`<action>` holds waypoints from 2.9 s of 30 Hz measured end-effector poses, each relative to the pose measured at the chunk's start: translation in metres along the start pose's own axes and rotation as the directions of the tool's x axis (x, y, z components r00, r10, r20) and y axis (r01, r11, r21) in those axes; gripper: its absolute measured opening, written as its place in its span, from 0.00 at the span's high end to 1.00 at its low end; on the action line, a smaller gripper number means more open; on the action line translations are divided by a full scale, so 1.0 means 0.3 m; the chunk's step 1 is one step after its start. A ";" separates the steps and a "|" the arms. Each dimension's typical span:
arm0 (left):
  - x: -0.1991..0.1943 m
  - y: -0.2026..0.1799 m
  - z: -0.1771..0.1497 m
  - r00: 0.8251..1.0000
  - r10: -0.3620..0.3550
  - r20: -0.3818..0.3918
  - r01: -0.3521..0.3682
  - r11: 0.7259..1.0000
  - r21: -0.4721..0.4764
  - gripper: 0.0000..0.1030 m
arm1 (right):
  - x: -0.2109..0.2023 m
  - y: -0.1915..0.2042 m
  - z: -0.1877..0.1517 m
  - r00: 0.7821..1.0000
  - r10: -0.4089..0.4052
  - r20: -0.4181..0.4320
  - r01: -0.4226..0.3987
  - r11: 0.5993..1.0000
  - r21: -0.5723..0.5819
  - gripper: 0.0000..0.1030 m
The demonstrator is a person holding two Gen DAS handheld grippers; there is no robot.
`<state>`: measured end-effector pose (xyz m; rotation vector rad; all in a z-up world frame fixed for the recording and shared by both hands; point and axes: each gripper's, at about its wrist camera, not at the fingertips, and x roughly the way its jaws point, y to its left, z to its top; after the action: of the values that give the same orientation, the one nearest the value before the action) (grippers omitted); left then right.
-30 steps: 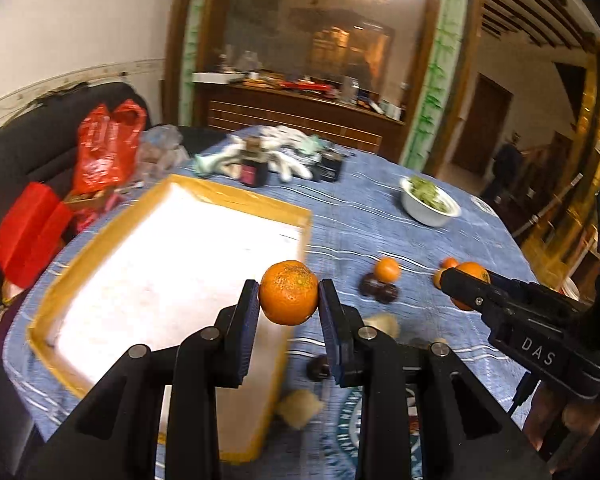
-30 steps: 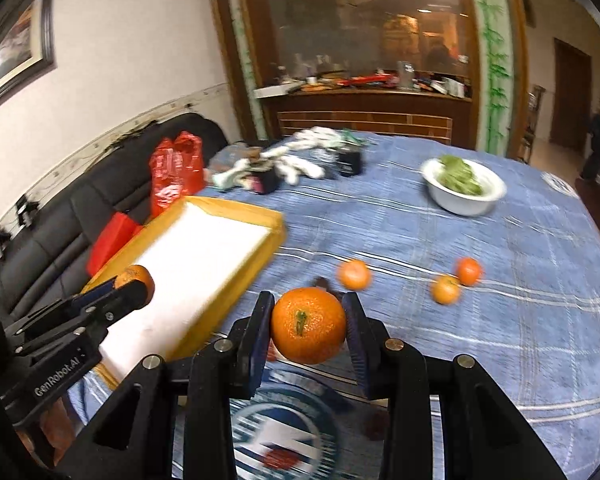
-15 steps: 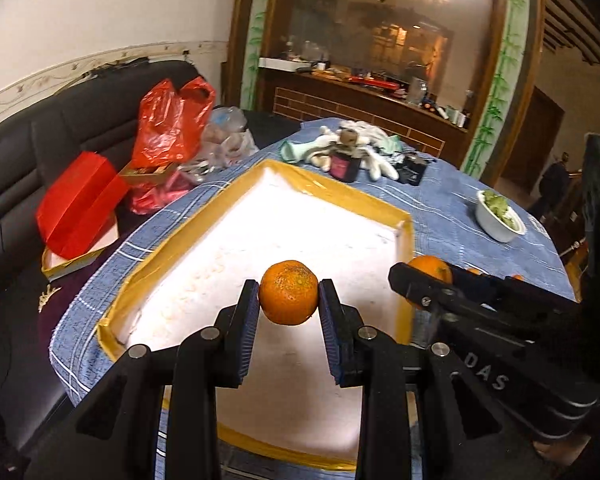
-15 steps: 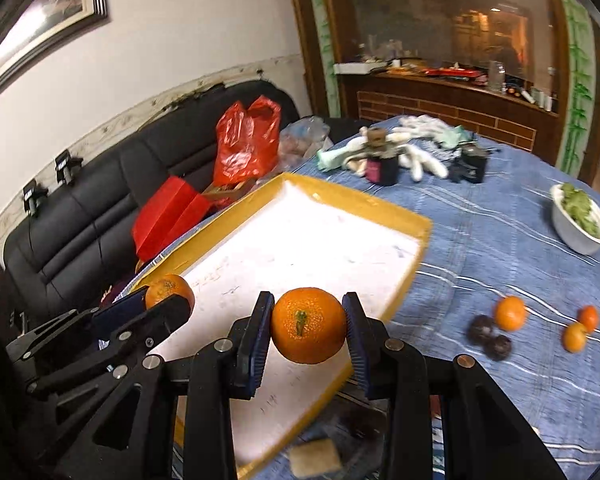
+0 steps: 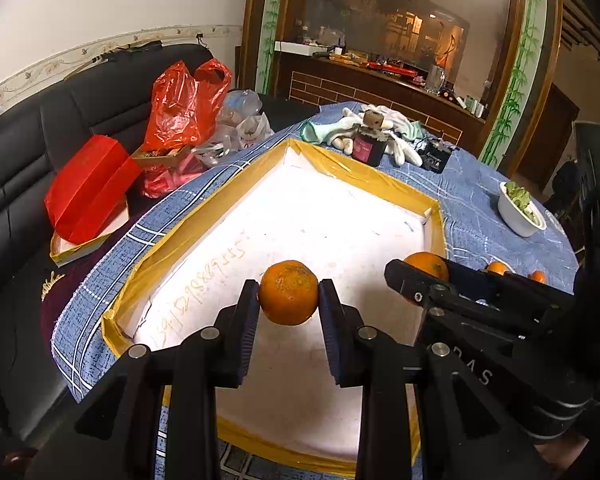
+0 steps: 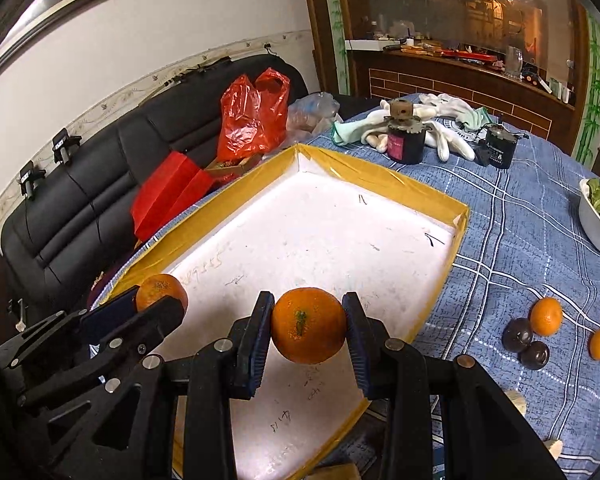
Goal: Organize fruits
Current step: 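Carry both held oranges over the yellow-rimmed white tray, then open both tools to drop the oranges into the tray, then move both open tools back over the fruits on the tablecloth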
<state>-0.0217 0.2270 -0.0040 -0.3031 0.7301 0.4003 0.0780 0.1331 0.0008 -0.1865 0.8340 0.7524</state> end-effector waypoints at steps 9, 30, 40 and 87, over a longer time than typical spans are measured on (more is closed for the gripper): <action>0.048 0.007 -0.016 0.998 0.047 -0.040 -0.046 0.999 0.007 0.73 | 0.056 -0.014 0.000 0.999 -0.009 -0.035 0.009 1.000 0.004 0.66; 0.080 0.008 -0.013 0.993 0.088 -0.079 -0.087 0.996 0.019 0.72 | 0.116 -0.027 -0.010 0.994 -0.045 -0.097 0.047 0.999 0.020 0.65; 0.080 0.039 -0.009 0.990 0.109 -0.090 -0.112 0.993 -0.029 0.55 | 0.099 -0.044 -0.002 0.995 -0.040 -0.093 0.045 0.997 0.057 0.40; -0.116 -0.536 -0.390 0.886 -0.422 -0.190 0.462 0.777 0.428 0.41 | -0.427 -0.535 -0.528 0.967 -0.257 0.006 0.249 0.942 0.223 0.37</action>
<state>-0.0403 0.0295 -0.0419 -0.0297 0.7858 -0.2461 0.0345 -0.1201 -0.0338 -0.0785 0.8354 0.4163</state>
